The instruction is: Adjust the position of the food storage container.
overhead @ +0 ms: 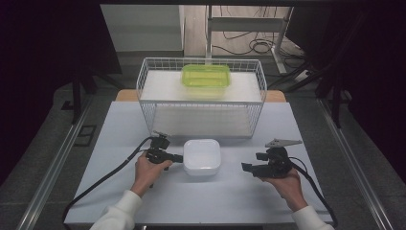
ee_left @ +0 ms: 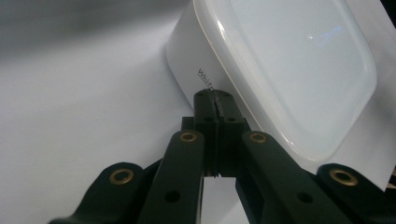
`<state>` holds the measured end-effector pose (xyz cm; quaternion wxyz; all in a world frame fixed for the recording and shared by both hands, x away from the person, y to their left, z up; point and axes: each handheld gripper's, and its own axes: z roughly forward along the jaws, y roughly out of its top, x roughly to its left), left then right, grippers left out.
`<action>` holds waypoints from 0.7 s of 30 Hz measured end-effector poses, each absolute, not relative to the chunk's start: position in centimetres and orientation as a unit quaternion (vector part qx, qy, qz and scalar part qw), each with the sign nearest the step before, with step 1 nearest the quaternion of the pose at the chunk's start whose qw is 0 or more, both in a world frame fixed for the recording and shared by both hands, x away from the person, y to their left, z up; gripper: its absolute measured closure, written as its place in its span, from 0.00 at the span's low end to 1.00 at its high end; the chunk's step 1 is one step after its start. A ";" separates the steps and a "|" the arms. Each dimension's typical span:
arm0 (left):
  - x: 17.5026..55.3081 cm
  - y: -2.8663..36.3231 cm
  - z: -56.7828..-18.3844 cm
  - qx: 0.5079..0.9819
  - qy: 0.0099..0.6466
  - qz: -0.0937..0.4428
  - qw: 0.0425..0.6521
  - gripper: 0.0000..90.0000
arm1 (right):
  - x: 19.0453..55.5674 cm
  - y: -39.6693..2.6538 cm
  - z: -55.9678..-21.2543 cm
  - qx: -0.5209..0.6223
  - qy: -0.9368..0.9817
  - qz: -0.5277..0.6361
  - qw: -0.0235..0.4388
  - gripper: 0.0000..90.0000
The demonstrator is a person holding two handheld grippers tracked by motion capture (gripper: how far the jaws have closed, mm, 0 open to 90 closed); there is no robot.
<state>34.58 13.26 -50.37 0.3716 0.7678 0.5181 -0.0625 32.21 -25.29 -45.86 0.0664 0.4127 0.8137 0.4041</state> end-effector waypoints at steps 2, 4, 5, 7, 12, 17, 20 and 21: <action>34.4 13.8 -50.0 0.768 0.521 -0.043 0.370 0.98 | 32.2 -25.2 -45.7 0.413 0.810 0.411 0.064 0.17; 34.2 14.6 -49.6 0.765 0.521 -0.034 0.377 0.97 | 32.2 -25.2 -45.7 0.414 0.805 0.421 0.060 0.15; 34.1 15.0 -49.2 0.760 0.521 -0.027 0.388 0.96 | 32.1 -25.2 -45.7 0.417 0.801 0.426 0.057 0.13; 33.7 15.6 -48.3 0.752 0.521 -0.013 0.404 0.92 | 31.9 -25.2 -45.5 0.425 0.792 0.435 0.057 0.11; 32.9 16.7 -46.3 0.741 0.515 -0.004 0.431 0.61 | 31.5 -25.2 -45.1 0.424 0.785 0.450 0.044 0.11; 32.1 17.6 -44.6 0.717 0.514 -0.008 0.471 0.45 | 31.1 -23.7 -43.4 0.399 0.788 0.467 0.048 0.10; 31.5 17.7 -44.3 0.719 0.512 -0.004 0.470 0.41 | 31.1 -22.8 -42.6 0.393 0.784 0.477 0.055 0.09; 31.2 17.8 -44.3 0.720 0.512 -0.003 0.468 0.40 | 31.2 -22.6 -42.4 0.392 0.785 0.477 0.057 0.09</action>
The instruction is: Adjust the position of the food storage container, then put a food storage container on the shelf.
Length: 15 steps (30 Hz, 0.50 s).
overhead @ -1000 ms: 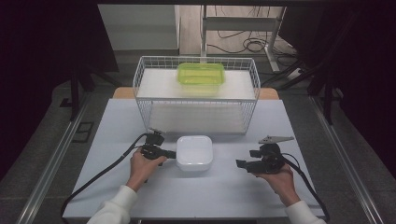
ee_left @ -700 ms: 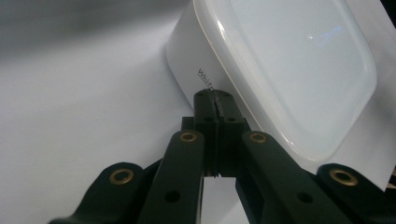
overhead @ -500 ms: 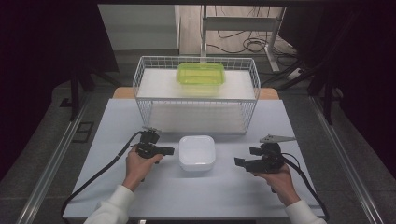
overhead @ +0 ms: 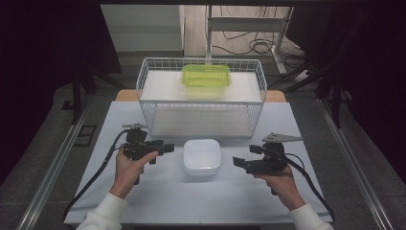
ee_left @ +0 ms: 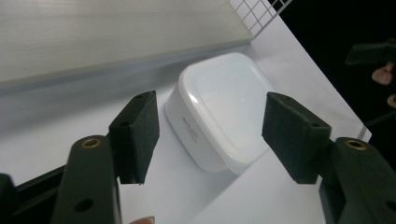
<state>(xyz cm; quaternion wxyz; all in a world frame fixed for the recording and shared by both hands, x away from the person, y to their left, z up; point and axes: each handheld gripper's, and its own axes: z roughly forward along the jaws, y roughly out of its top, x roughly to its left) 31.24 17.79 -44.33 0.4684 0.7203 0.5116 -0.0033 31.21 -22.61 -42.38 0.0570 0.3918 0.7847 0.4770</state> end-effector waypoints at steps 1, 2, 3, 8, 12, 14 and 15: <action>31.1 17.9 -44.3 0.720 0.513 -0.002 0.468 0.39 | 31.4 -22.4 -42.3 0.393 0.784 0.477 0.055 0.09; 31.0 18.0 -44.4 0.717 0.516 -0.004 0.469 0.39 | 31.5 -22.3 -42.4 0.392 0.785 0.477 0.054 0.09; 30.9 18.0 -44.5 0.715 0.518 -0.006 0.470 0.39 | 31.8 -22.1 -42.6 0.398 0.786 0.470 0.050 0.09; 30.8 17.7 -44.9 0.714 0.522 -0.014 0.465 0.37 | 31.9 -21.8 -43.0 0.399 0.790 0.462 0.047 0.10; 31.1 17.4 -45.5 0.712 0.529 -0.030 0.462 0.37 | 31.9 -21.9 -43.0 0.413 0.785 0.459 0.052 0.13; 31.4 17.2 -45.9 0.708 0.532 -0.042 0.463 0.38 | 32.0 -21.8 -42.9 0.412 0.783 0.464 0.043 0.17; 31.5 17.2 -46.0 0.705 0.533 -0.048 0.465 0.38 | 32.1 -21.8 -42.9 0.412 0.784 0.462 0.039 0.19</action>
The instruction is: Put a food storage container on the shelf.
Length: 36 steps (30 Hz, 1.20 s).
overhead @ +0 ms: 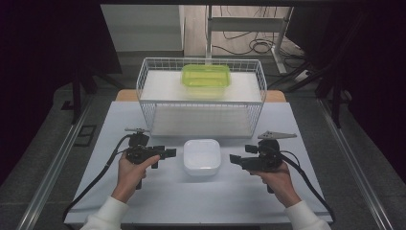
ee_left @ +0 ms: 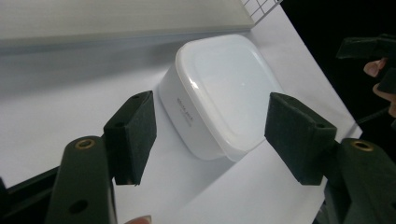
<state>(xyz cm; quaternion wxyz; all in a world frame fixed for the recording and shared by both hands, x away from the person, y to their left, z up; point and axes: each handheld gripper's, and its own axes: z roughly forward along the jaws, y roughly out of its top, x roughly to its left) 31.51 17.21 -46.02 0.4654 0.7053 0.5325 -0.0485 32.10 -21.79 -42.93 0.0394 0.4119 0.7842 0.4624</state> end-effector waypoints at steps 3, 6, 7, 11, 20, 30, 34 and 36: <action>31.8 17.2 -46.4 0.700 0.535 -0.061 0.469 0.38 | 32.4 -21.3 -43.1 0.405 0.788 0.462 0.028 0.25; 32.2 17.2 -46.8 0.693 0.538 -0.076 0.473 0.38 | 32.7 -21.0 -43.2 0.407 0.789 0.459 0.018 0.27; 32.3 17.2 -46.9 0.693 0.538 -0.078 0.473 0.38 | 32.9 -20.9 -43.2 0.408 0.787 0.463 0.010 0.29; 32.5 16.9 -47.3 0.688 0.541 -0.093 0.475 0.39 | 33.7 -20.0 -43.4 0.422 0.773 0.472 -0.019 0.33; 33.3 16.5 -48.3 0.677 0.547 -0.117 0.479 0.43 | 35.5 -18.7 -45.1 0.459 0.761 0.455 -0.055 0.40; 34.2 16.2 -49.5 0.674 0.552 -0.139 0.472 0.50 | 37.0 -18.2 -47.2 0.469 0.764 0.436 -0.075 0.50; 34.6 16.2 -49.8 0.671 0.552 -0.144 0.474 0.51 | 37.4 -18.4 -47.6 0.478 0.759 0.434 -0.082 0.53; 34.8 16.1 -50.2 0.671 0.553 -0.149 0.471 0.52 | 37.5 -18.6 -47.9 0.482 0.758 0.431 -0.087 0.55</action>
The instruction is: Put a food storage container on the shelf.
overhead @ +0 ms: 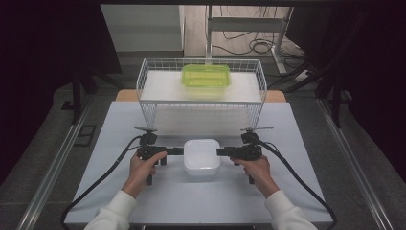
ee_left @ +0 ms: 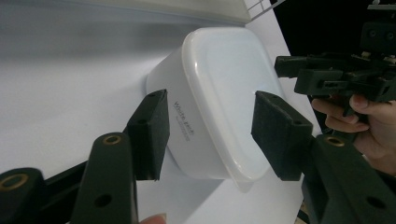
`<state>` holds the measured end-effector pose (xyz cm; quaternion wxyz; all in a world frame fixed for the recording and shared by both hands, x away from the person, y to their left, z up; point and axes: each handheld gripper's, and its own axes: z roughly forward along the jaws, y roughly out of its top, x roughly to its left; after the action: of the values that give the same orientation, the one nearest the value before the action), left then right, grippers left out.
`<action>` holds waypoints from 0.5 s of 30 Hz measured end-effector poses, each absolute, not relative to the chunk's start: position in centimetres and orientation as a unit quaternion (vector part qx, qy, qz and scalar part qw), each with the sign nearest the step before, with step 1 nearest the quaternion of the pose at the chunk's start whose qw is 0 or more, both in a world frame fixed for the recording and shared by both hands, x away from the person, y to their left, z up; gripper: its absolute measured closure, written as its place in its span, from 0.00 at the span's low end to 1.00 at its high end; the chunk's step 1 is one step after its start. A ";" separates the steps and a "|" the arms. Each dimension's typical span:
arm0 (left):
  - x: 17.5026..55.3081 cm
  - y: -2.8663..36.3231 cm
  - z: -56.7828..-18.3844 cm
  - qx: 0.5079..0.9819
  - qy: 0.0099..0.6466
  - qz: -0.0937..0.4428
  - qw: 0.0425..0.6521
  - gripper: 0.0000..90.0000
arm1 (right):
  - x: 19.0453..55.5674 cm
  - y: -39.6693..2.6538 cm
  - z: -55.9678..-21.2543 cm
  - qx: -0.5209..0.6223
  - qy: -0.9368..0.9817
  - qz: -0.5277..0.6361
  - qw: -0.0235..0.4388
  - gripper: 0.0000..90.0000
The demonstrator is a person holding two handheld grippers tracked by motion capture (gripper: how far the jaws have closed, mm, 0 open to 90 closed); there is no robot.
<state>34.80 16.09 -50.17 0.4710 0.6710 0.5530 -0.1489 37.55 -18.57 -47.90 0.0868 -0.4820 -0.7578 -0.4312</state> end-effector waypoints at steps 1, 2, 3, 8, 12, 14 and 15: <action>34.9 16.0 -50.3 0.670 0.554 -0.152 0.471 0.53 | 37.6 -18.6 -48.0 -0.483 -0.759 -0.428 0.088 0.55; 34.9 15.9 -50.5 0.668 0.553 -0.162 0.472 0.54 | 37.6 -18.6 -48.1 -0.484 -0.758 -0.429 0.089 0.57; 35.0 15.8 -50.7 0.665 0.554 -0.167 0.473 0.55 | 37.7 -18.7 -48.3 -0.485 -0.754 -0.432 0.098 0.58; 35.1 15.7 -50.9 0.659 0.555 -0.178 0.476 0.59 | 38.0 -19.2 -48.9 -0.493 -0.740 -0.440 0.122 0.64; 35.2 15.6 -51.1 0.660 0.555 -0.185 0.472 0.64 | 38.3 -19.1 -49.4 -0.494 -0.736 -0.442 0.140 0.68; 35.2 15.5 -51.3 0.659 0.555 -0.191 0.471 0.67 | 38.3 -19.0 -49.5 -0.494 -0.732 -0.444 0.154 0.71; 35.2 15.4 -51.5 0.658 0.554 -0.196 0.471 0.68 | 38.3 -18.9 -49.6 -0.495 -0.731 -0.443 0.155 0.72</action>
<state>35.18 15.41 -51.47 0.4709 0.6575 0.5544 -0.1964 38.33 -18.94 -49.58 0.1550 -0.4950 -0.7309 -0.4435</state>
